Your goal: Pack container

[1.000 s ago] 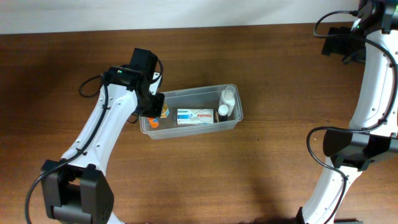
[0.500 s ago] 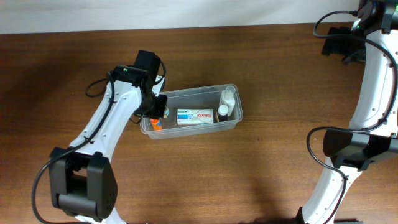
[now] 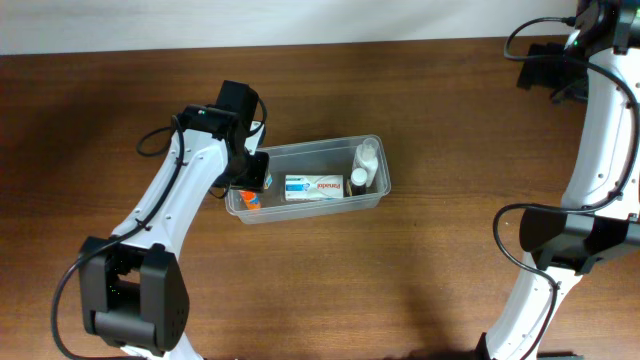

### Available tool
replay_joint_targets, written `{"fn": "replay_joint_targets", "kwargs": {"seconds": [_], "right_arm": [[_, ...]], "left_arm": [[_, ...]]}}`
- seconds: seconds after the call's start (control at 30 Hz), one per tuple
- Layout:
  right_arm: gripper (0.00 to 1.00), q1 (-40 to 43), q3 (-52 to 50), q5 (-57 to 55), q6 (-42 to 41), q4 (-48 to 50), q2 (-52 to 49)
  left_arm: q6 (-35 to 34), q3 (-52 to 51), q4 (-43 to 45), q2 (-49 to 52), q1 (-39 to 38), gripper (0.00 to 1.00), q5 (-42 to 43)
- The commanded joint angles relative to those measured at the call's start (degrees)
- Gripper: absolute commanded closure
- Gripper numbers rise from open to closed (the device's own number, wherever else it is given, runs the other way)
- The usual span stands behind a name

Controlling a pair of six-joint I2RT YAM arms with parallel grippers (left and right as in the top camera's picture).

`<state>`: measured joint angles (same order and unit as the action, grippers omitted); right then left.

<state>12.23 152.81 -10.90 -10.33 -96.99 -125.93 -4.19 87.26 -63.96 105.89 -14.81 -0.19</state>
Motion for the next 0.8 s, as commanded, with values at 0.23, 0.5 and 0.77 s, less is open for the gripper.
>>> {"fn": "replay_joint_targets", "kwargs": {"seconds": [0.23,0.5,0.77], "right_arm": [[0.02,-0.20,-0.09,-0.09,-0.28,-0.33,0.52],[0.02,-0.20,-0.09,-0.09,-0.28,-0.33,0.52],[0.02,-0.20,-0.09,-0.09,-0.28,-0.33,0.52]], "left_arm": [[-0.11,1.77,0.92,0.39,0.13,0.36,0.20],[-0.09,13.81,-5.09,0.37,0.42,0.01,-3.87],[-0.39,25.31,-14.10,-3.82,2.84,0.01,-4.87]]}}
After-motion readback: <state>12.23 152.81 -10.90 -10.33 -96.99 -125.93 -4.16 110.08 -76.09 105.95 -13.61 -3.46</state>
